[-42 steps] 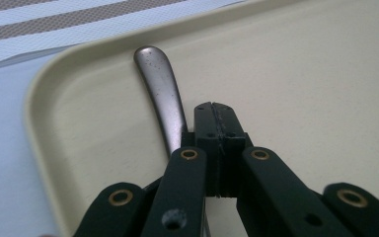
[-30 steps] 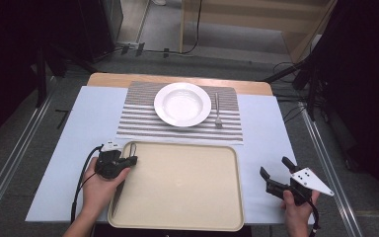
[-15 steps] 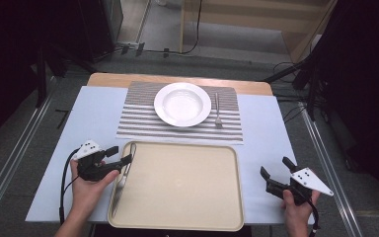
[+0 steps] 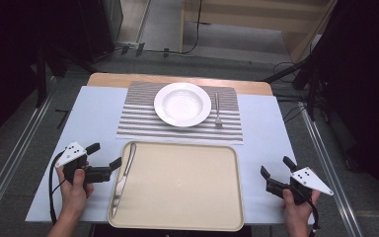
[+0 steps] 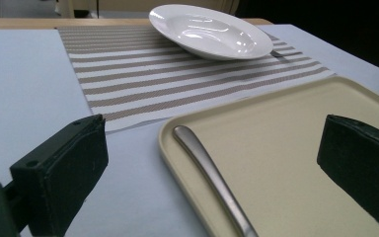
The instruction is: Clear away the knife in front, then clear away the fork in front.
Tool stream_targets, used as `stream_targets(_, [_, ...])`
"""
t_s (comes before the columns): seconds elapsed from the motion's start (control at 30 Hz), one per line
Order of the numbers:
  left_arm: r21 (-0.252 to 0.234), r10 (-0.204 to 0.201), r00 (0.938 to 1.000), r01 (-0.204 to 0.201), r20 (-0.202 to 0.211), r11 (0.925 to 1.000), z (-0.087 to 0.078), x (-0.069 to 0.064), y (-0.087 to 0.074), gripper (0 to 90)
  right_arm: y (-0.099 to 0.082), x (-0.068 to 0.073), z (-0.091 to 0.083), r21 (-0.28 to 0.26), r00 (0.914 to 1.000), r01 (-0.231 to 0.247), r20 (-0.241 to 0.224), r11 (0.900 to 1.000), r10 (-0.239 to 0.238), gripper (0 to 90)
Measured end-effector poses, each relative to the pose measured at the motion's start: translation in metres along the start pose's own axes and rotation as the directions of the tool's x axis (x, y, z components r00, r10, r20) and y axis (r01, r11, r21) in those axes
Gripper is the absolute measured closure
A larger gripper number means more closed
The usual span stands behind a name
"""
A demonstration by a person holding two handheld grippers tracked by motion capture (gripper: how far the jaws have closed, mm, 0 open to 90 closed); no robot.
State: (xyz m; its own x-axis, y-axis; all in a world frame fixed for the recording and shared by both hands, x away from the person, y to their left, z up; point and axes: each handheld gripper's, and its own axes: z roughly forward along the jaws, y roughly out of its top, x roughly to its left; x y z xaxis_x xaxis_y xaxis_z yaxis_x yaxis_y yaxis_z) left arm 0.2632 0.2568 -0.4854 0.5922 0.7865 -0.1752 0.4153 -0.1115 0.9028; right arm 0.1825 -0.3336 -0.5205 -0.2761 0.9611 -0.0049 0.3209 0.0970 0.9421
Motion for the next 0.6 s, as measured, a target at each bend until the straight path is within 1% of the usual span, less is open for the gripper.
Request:
stream_targets(0.07, [0.004, 0.01, 0.9996, -0.01, -0.026, 0.9999, -0.003, 0.006, -0.002, 0.0, 0.0, 0.0, 0.0, 0.0, 1.0, -0.004, 0.001, 1.0, 0.004, 13.1])
stream_targets(0.13, [0.001, 0.014, 0.9993, -0.014, -0.034, 0.9999, -0.006, 0.011, -0.004, 0.0, 0.0, 0.0, 0.0, 0.003, 1.0, -0.007, 0.003, 1.0, 0.007, 13.1])
stream_targets(0.23, [-0.027, 0.017, 0.9992, -0.018, -0.037, 0.9995, -0.012, 0.018, -0.006, 0.0, 0.0, 0.0, 0.001, 0.004, 1.0, -0.008, 0.004, 1.0, 0.008, 13.1])
stream_targets(0.3, [-0.034, 0.017, 0.9988, -0.018, -0.047, 0.9993, -0.015, 0.021, -0.007, 0.0, 0.001, 0.0, 0.001, 0.003, 1.0, -0.007, 0.007, 1.0, 0.007, 13.1])
stream_targets(0.33, [-0.028, 0.019, 0.9984, -0.02, -0.054, 0.9994, -0.017, 0.024, -0.008, 0.0, 0.001, 0.0, 0.001, 0.003, 0.9999, -0.01, 0.007, 1.0, 0.01, 13.1])
stream_targets(0.47, [-0.032, 0.015, 0.9973, -0.017, -0.072, 0.9993, -0.021, 0.03, -0.009, 0.0, 0.003, 0.002, 0.001, 0.002, 1.0, 0.0, 0.005, 1.0, 0.0, 13.1])
stream_targets(0.5, [-0.037, 0.012, 0.9966, -0.015, -0.081, 0.9992, -0.023, 0.032, -0.01, 0.0, 0.004, 0.002, 0.001, 0.005, 1.0, -0.003, 0.003, 1.0, 0.003, 13.0])
stream_targets(0.6, [-0.048, 0.002, 0.9964, -0.006, -0.085, 0.9988, -0.026, 0.036, -0.01, 0.0, 0.009, 0.004, 0.001, 0.0, 0.9999, -0.009, -0.005, 1.0, 0.009, 13.0])
